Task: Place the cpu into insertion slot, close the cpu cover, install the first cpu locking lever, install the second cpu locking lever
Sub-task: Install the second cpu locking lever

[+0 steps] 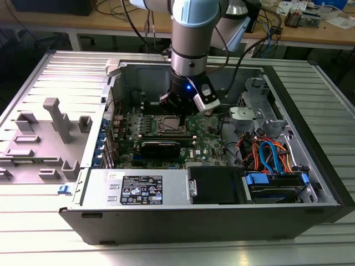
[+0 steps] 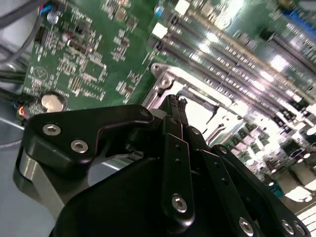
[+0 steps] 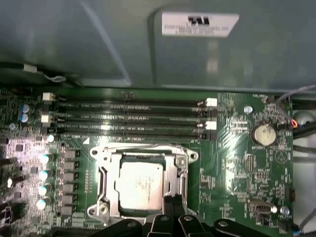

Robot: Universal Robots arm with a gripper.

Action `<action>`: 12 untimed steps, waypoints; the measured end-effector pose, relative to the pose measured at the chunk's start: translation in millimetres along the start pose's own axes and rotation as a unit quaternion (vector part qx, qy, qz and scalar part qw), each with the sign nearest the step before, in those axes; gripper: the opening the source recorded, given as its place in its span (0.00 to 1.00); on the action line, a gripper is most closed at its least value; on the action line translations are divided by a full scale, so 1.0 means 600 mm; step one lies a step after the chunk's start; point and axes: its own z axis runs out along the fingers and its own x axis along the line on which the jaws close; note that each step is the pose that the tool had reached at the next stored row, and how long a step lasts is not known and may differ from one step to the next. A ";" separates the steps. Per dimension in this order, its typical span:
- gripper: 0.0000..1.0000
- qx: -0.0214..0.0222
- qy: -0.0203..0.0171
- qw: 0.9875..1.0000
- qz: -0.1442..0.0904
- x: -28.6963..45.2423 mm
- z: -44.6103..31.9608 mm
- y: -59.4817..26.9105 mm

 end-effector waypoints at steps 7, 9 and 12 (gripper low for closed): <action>0.11 0.000 0.001 1.000 0.005 0.001 -0.007 -0.013; 0.11 0.000 0.001 1.000 0.004 0.001 -0.008 -0.017; 0.11 -0.004 0.001 1.000 0.001 0.007 -0.008 -0.025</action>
